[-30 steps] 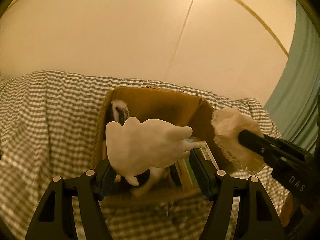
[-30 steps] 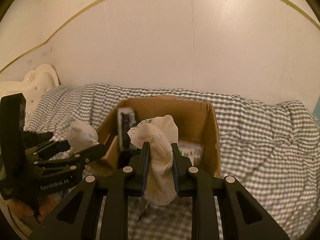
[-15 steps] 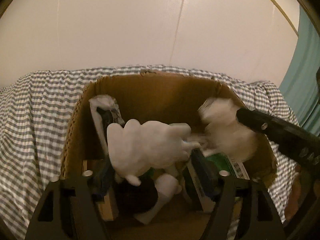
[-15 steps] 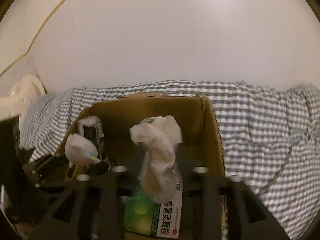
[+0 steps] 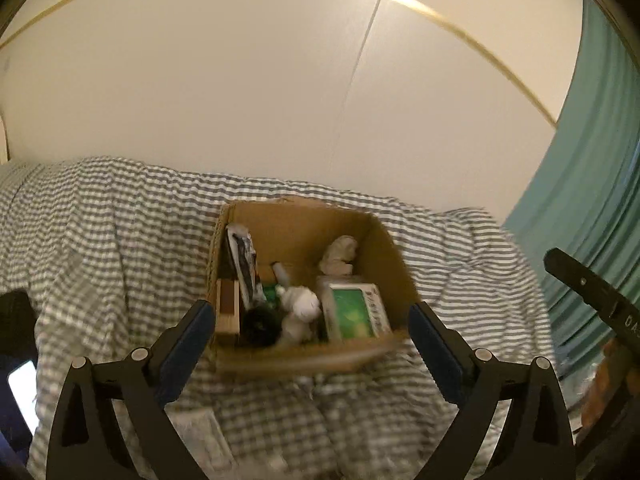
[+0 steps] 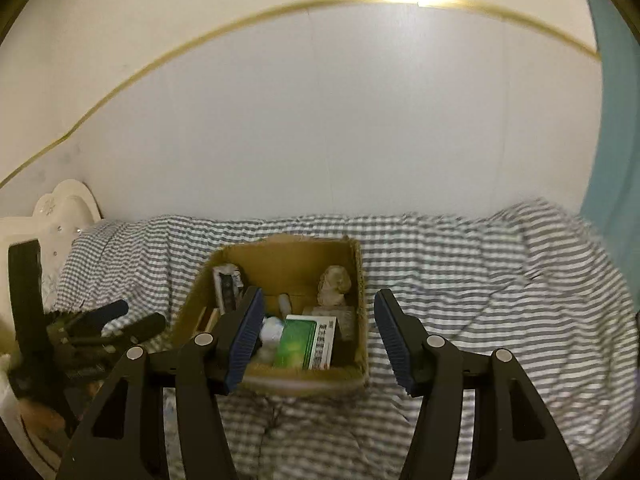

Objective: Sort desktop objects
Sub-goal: 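Withdraw both grippers from the box toward the bracelet and comb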

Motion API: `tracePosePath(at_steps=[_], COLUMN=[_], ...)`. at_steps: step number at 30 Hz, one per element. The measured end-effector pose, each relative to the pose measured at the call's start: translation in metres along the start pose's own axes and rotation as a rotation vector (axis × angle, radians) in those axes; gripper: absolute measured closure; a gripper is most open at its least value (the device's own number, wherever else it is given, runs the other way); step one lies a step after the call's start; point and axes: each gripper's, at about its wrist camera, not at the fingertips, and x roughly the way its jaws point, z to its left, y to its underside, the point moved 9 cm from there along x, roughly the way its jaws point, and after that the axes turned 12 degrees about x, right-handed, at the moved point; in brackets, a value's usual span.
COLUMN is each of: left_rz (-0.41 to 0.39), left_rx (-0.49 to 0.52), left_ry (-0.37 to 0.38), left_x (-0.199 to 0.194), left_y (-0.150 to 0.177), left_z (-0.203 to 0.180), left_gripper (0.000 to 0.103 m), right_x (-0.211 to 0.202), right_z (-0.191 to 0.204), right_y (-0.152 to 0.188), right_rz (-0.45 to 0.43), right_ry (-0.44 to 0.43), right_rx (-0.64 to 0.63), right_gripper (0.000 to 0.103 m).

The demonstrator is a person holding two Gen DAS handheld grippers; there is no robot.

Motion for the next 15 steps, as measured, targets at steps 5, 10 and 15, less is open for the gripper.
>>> tracePosePath(at_steps=[5,10,15], left_rz=[0.010,0.043,0.131], left_rx=[-0.008,-0.005,-0.029], left_ry=[-0.041,-0.080,-0.106], left_x=[-0.055,-0.070,-0.047], left_y=[0.024,0.077,0.135], left_z=[-0.006,0.000,0.012], left_gripper=[0.000,0.000,0.000], right_x=[-0.078,-0.115,-0.113], right_z=[0.014,0.023,0.019], right_y=[0.013,0.042,0.086], right_rz=[-0.022,0.011,0.065], right_ry=[-0.020,-0.034,-0.051], right_rx=[-0.023,-0.071,-0.026], right_gripper=[0.042,0.040,0.039])
